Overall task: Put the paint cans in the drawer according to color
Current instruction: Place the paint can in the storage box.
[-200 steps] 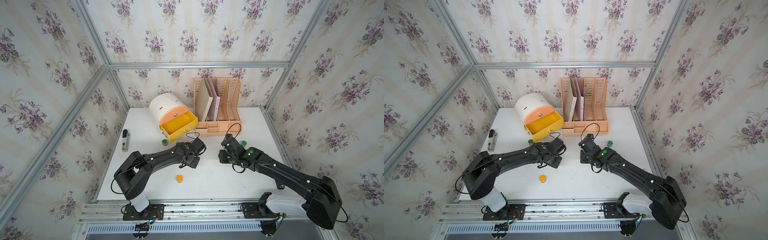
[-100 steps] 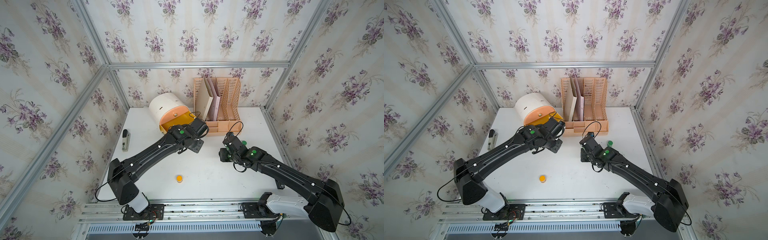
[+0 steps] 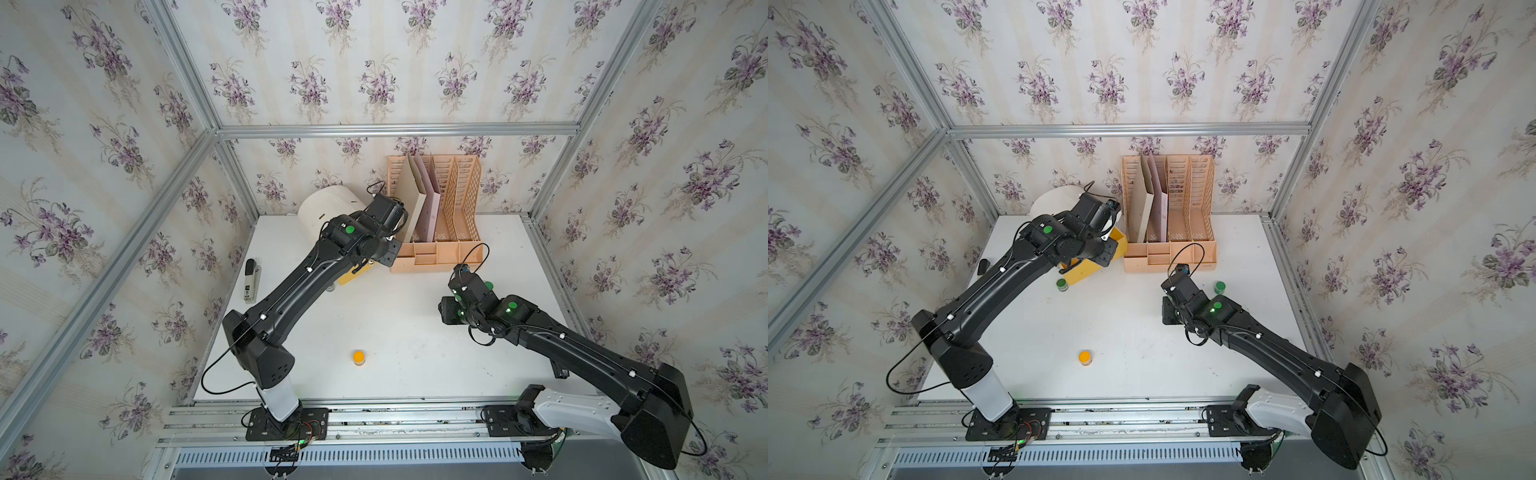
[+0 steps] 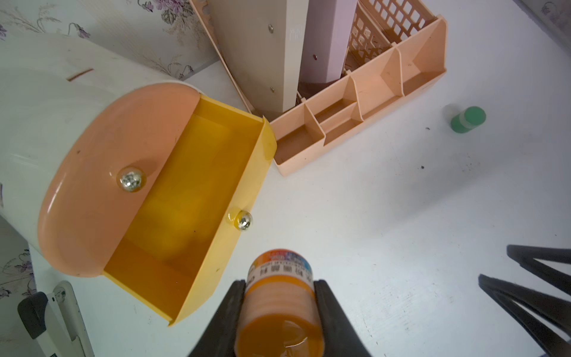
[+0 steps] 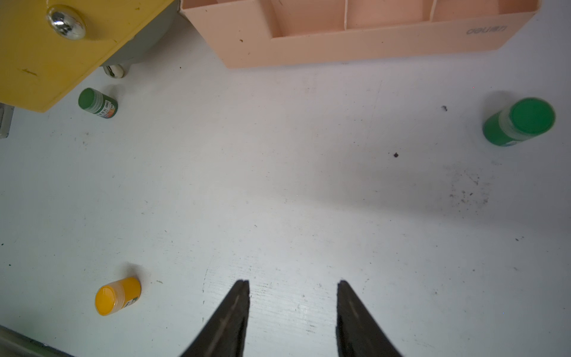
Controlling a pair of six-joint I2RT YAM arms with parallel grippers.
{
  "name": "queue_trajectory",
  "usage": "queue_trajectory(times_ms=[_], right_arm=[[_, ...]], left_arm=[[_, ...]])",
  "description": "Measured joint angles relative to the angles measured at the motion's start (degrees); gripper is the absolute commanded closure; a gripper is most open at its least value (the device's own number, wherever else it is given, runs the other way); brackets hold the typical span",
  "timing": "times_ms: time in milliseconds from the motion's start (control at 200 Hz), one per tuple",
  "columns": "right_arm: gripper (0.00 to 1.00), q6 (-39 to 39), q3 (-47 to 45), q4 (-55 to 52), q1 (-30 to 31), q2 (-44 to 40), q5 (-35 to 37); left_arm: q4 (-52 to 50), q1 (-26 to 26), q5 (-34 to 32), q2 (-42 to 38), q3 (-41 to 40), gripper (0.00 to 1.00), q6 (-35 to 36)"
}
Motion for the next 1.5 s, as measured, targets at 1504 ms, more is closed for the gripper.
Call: queue_trajectory(times_ms=[1504], right_arm=[[0.59,1.1,-3.1,1.2,0.0,-3.6,-2.6]], left_arm=[[0.7,13.5,4.6,21.3,10.4,0.59,1.4]])
